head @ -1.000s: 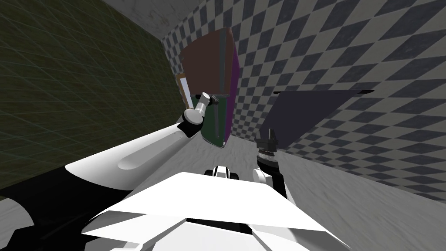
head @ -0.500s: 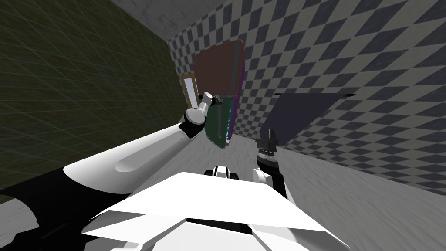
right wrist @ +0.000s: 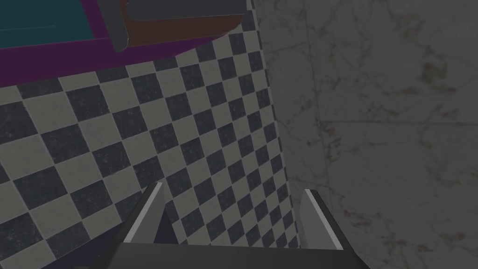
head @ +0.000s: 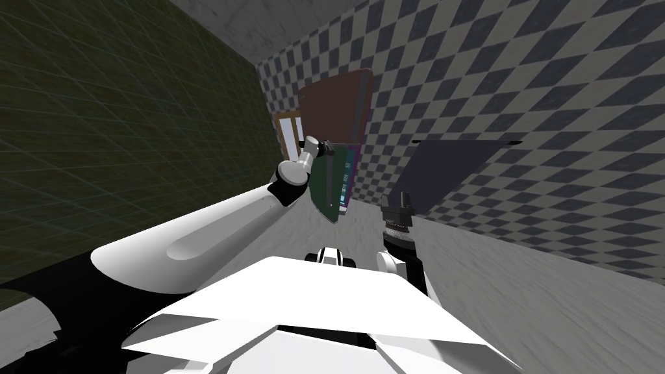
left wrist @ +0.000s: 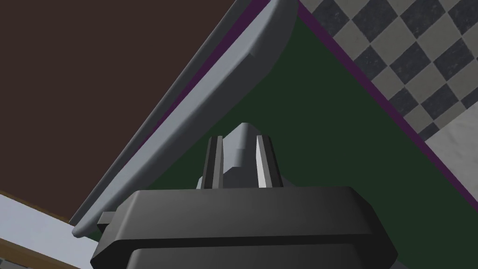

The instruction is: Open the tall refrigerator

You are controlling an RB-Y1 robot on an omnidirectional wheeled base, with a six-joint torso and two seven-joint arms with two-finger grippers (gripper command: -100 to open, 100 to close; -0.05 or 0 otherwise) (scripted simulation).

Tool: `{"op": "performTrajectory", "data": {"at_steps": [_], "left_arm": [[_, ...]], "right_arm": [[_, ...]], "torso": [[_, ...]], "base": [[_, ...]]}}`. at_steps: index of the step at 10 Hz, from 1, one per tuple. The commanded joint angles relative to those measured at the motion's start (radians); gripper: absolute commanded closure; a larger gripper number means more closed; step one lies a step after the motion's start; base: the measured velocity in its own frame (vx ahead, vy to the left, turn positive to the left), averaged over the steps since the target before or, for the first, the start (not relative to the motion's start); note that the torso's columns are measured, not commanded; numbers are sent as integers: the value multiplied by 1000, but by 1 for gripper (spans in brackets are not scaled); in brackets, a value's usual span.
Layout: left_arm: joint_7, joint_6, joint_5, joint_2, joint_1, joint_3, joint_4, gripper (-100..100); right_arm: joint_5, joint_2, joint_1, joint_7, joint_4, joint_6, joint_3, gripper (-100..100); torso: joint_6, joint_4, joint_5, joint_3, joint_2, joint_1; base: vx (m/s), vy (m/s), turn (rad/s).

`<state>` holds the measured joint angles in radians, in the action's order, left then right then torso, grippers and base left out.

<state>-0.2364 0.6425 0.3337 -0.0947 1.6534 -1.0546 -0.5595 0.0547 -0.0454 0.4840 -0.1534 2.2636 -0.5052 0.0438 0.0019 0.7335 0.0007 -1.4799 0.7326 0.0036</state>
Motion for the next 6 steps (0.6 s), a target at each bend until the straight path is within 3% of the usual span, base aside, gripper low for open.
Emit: {"op": "performTrajectory", "data": {"at_steps": [1, 6], "left_arm": [[-26, 49, 18, 17, 8, -18, 1, 100], [-80, 118, 60, 43, 26, -54, 9, 100]], "right_arm": [[0, 0, 0, 0, 0, 0, 0, 0], [0, 0, 0, 0, 0, 0, 0, 0]], "torso": [[-3, 0, 1, 0, -1, 0], [-6, -1, 1, -5, -6, -1]], "base": [[-50, 311, -34], [-50, 280, -27]]}}
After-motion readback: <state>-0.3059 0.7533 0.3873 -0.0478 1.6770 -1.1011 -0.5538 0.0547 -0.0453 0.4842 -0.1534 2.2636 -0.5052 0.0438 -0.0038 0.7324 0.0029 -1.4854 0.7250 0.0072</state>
